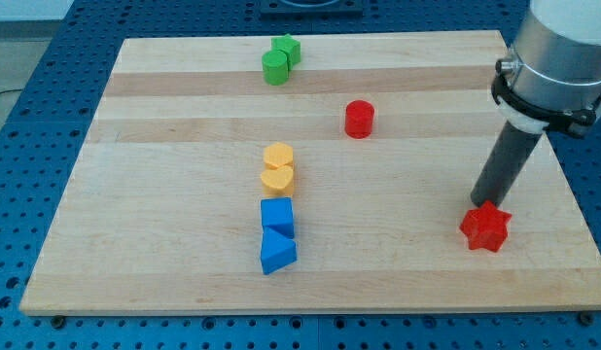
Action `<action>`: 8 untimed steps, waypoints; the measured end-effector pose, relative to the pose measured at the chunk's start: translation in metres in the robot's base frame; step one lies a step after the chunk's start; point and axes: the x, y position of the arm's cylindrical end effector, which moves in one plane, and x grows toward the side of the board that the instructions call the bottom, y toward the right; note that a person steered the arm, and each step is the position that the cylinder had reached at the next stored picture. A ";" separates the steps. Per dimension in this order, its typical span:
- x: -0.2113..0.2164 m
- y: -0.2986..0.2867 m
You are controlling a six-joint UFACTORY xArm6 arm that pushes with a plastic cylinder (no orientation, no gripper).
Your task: Move the red circle into the red star
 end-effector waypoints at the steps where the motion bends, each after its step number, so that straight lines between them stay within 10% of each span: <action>1: -0.069 0.032; 3: -0.215 -0.030; 5: -0.195 -0.146; 8: -0.138 -0.158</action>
